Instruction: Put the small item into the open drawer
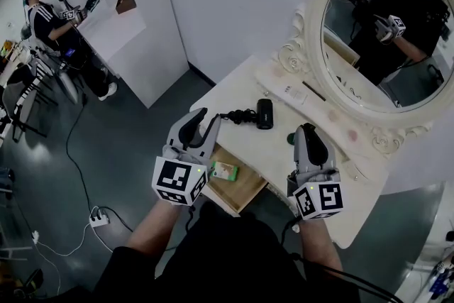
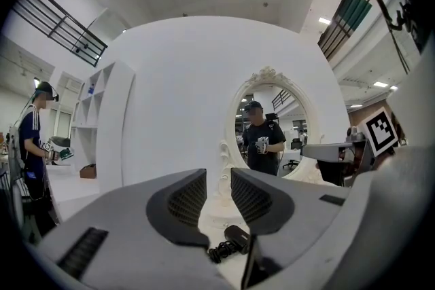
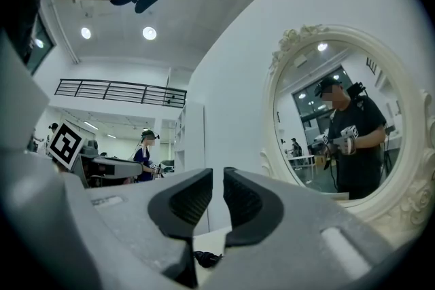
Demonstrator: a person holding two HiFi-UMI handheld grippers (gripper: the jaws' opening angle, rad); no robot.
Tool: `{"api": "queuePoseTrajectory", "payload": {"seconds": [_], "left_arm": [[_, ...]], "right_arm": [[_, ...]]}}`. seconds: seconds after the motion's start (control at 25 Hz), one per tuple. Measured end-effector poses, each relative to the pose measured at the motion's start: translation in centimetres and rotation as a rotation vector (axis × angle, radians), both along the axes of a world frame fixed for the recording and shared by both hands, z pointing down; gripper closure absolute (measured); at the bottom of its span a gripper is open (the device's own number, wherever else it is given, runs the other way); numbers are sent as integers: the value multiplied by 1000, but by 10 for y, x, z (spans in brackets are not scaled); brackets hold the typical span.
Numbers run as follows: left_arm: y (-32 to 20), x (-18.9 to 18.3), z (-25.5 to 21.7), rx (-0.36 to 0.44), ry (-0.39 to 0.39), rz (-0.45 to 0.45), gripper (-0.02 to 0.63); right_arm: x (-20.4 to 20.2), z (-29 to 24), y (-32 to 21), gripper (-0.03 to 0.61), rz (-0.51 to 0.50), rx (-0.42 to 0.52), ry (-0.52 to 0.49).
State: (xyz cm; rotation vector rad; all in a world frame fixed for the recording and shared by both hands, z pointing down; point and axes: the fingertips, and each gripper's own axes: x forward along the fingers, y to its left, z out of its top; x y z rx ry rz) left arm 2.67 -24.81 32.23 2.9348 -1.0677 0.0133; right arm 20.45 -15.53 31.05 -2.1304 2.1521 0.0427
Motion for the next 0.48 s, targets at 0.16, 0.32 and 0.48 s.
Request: {"api": "queuePoseTrajectory", "payload": {"seconds": [0.16,0.32,0.48], "left_arm": [[2,5,3,-3,-6,-11,500],[5,8,4,-3,-12,-22,500],[9,12,6,-4,-13,-32,501]], "right_arm": [[7,4,0,529,-12,1,-6],[11,4,1,529,-23,0,-8],[16,6,3,529,-34,1,-10]]}}
